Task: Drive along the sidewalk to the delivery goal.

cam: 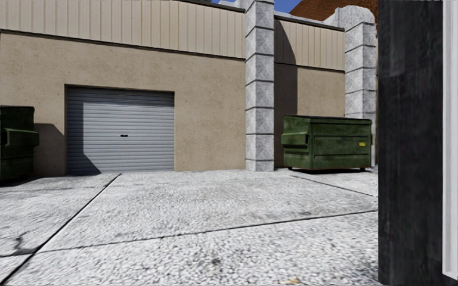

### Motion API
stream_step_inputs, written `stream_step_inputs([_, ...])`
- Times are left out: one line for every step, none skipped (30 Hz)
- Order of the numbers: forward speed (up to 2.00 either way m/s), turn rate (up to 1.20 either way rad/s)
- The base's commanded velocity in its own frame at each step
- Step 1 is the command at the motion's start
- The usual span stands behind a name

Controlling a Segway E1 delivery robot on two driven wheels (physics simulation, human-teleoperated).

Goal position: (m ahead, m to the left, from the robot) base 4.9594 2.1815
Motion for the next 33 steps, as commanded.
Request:
stream_step_inputs([0.0,0.0])
stream_step_inputs([0.0,0.0])
stream_step_inputs([0.0,0.0])
stream_step_inputs([0.14,0.0])
stream_step_inputs([1.0,0.0])
stream_step_inputs([1.0,0.0])
stream_step_inputs([1.12,0.0])
stream_step_inputs([0.36,0.0])
stream_step_inputs([0.36,0.0])
stream_step_inputs([0.26,0.0])
stream_step_inputs([0.38,0.0])
stream_step_inputs([0.52,0.0])
stream_step_inputs([0.52,0.0])
stream_step_inputs([0.77,0.0])
stream_step_inputs([0.86,0.0])
stream_step_inputs([0.88,0.1])
stream_step_inputs([0.88,0.1])
stream_step_inputs([0.88,0.24])
stream_step_inputs([0.79,0.31])
stream_step_inputs([0.7,0.33])
stream_step_inputs([0.7,0.33])
stream_step_inputs([0.63,0.37])
stream_step_inputs([0.53,0.42])
stream_step_inputs([0.46,0.44])
stream_step_inputs([0.46,0.44])
stream_step_inputs([0.44,0.47])
stream_step_inputs([0.43,0.48])
stream_step_inputs([0.43,0.48])
stream_step_inputs([0.43,0.49])
stream_step_inputs([0.44,0.5])
stream_step_inputs([0.46,0.5])
stream_step_inputs([0.46,0.5])
stream_step_inputs([0.46,0.5])
